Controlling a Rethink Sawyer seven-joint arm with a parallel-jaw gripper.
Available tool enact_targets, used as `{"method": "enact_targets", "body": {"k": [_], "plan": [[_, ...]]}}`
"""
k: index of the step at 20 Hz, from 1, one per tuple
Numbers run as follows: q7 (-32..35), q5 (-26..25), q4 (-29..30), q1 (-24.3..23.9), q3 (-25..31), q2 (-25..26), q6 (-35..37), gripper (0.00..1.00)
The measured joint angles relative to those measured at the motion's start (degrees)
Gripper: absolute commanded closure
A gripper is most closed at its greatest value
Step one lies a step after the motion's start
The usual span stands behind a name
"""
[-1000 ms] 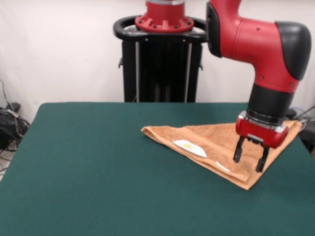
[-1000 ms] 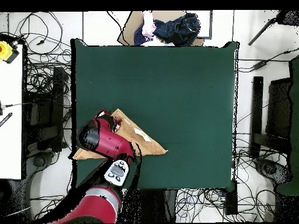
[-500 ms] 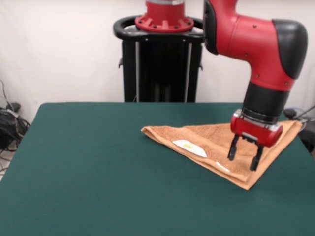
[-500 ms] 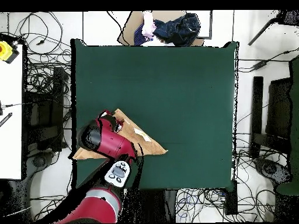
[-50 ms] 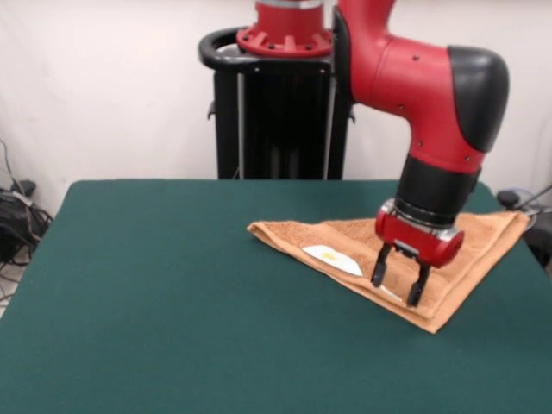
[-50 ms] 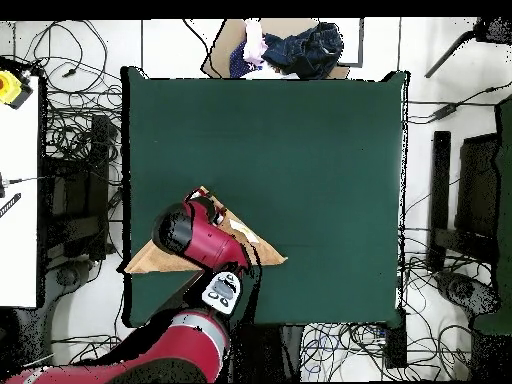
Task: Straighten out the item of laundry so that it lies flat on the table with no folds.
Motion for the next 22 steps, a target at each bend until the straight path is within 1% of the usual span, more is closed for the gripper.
{"method": "enact_targets", "body": {"k": [8,22], "plan": [[0.00,0.01,0.05,-1.76,1.32,1.45,-1.58,0.00],[-0.01,0.01,0.29,-1.61,1.92,0.86,-1.64,0.00]]}}
